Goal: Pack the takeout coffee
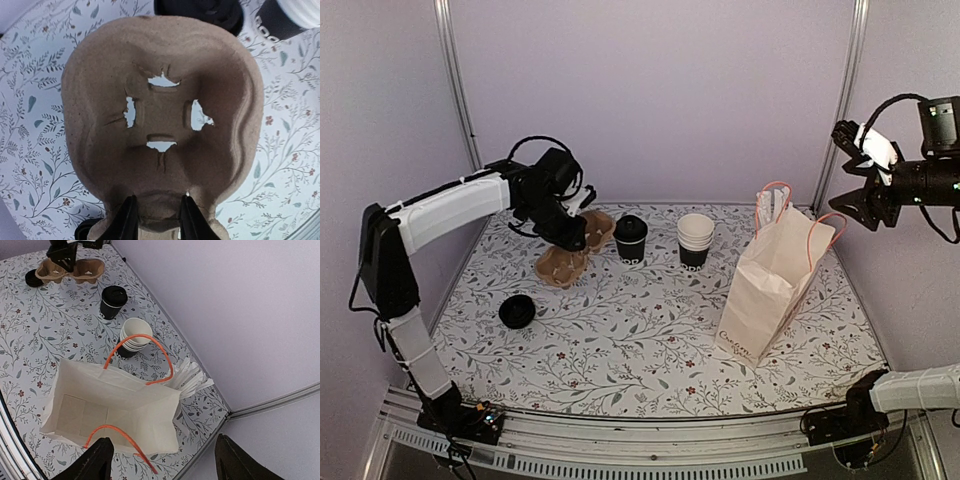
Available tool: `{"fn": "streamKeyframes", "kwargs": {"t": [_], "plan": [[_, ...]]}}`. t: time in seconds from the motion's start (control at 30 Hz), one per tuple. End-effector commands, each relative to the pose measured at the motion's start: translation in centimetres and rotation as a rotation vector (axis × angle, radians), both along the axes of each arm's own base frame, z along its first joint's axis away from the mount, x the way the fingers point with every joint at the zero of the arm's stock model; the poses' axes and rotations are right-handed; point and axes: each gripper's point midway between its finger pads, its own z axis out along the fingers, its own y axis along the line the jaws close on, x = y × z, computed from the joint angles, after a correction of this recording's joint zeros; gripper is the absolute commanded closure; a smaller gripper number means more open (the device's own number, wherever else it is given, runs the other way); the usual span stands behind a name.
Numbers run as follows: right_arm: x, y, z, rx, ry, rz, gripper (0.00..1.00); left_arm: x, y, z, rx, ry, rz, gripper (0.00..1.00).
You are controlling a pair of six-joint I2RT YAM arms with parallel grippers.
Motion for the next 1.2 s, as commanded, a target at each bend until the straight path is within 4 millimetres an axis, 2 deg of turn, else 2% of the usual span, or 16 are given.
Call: {"fn": "streamKeyframes", "kwargs": {"t": [0.0,0.13,0.23,0.3,0.43,0.6,0.7,0.77,0.87,0.93,0.97,1.0,1.1,1.17], "plan": [[4.4,-1.9,0.9,0.032,-0.037,-0.153,0.27,-2.7,-2.1,7.7,-0.124,-0.117,-0.048,0.72],[8.9,-6.4,0.8,0.047,-0.023,-0.320,0.27,-5.7,-4.2,12.2,-0.238,-0.169,-0.113,0.70],[11.4,-8.1,-1.6,0.025,0.047,-0.363,0.27,-8.2,-5.7,15.3,-0.304,-0.210,-0.166,0.70],[12.1,-8.0,-3.6,0.012,0.107,-0.347,0.27,-9.9,-6.6,17.3,-0.346,-0.245,-0.207,0.70],[12.2,-6.8,-7.3,0.028,0.237,-0.294,0.29,-12.9,-8.3,21.6,-0.450,-0.303,-0.275,0.70],[11.7,-6.0,-10.3,0.054,0.352,-0.276,0.30,-16.5,-10.3,25.6,-0.569,-0.339,-0.370,0.70],[12.0,-6.7,-12.0,0.030,0.379,-0.314,0.32,-17.6,-10.8,26.6,-0.603,-0.352,-0.399,0.70],[12.7,-7.5,-12.1,0.015,0.355,-0.357,0.33,-18.0,-11.1,26.8,-0.610,-0.353,-0.403,0.70],[13.9,-9.6,-11.8,0.016,0.336,-0.450,0.35,-18.5,-11.5,26.6,-0.612,-0.348,-0.414,0.70],[14.8,-12.0,-11.8,0.043,0.347,-0.517,0.39,-18.8,-11.9,26.6,-0.614,-0.345,-0.421,0.70],[15.3,-12.7,-12.5,0.052,0.369,-0.532,0.41,-19.0,-12.1,26.6,-0.617,-0.348,-0.427,0.70],[15.5,-13.2,-13.4,0.061,0.396,-0.537,0.45,-19.3,-12.3,26.8,-0.622,-0.347,-0.433,0.70],[15.5,-12.9,-16.6,0.097,0.499,-0.484,0.70,-20.0,-12.9,27.5,-0.652,-0.352,-0.454,0.69],[15.0,-11.6,-18.7,0.140,0.563,-0.421,0.75,-20.3,-13.3,28.3,-0.667,-0.362,-0.462,0.69]]}}
